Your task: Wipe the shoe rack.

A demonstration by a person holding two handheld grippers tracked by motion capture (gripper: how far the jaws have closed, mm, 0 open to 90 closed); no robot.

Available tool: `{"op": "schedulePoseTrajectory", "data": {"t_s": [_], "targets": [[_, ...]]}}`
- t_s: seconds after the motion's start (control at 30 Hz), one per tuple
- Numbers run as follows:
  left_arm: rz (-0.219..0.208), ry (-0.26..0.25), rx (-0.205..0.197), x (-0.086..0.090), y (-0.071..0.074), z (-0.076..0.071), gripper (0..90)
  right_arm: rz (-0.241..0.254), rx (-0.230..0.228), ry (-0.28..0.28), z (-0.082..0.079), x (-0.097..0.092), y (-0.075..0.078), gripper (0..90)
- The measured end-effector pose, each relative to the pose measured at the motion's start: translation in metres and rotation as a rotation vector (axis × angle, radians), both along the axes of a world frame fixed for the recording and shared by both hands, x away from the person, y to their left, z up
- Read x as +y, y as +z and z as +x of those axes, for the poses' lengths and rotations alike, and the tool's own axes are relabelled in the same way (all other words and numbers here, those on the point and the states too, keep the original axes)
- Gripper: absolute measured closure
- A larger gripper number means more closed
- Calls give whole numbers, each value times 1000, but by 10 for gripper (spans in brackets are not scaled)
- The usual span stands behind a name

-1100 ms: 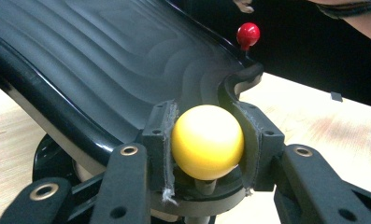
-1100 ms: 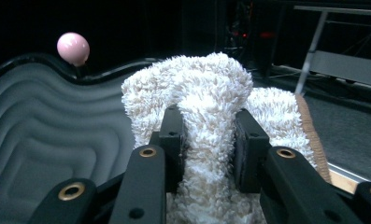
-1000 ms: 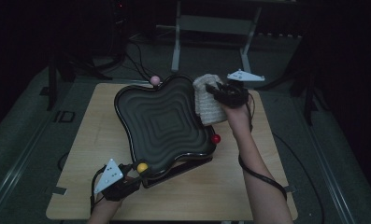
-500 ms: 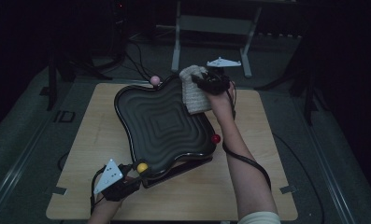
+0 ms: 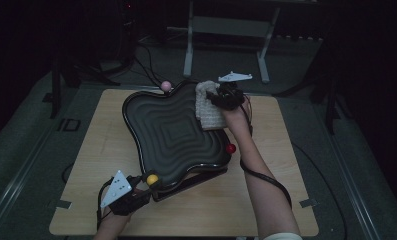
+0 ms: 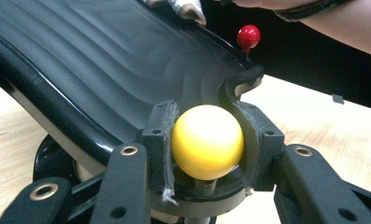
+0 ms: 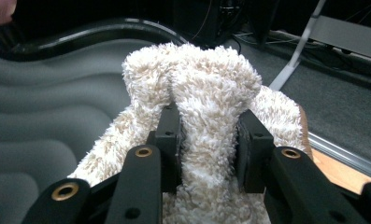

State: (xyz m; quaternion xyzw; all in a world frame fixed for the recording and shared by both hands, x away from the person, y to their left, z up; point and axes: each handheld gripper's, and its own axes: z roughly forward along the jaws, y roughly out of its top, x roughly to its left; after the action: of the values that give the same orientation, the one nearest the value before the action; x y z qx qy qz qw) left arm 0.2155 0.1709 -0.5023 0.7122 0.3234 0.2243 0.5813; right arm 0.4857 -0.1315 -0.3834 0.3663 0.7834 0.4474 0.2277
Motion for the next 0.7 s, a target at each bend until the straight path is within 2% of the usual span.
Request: {"op": "schedulePoseTrajectory", "data": {"t_s": [0.23,0.4,0.7], "targets": [[0,0,-1,0,0,0,599,-12,1,21,-11,-6,-6,668],[0,1,-1,0,0,0,599,-2,8,39,-18,-11,-12,664],[-6,1,-3,0,-1,0,598,-28,6,66,-37,-19,-21,658]]}}
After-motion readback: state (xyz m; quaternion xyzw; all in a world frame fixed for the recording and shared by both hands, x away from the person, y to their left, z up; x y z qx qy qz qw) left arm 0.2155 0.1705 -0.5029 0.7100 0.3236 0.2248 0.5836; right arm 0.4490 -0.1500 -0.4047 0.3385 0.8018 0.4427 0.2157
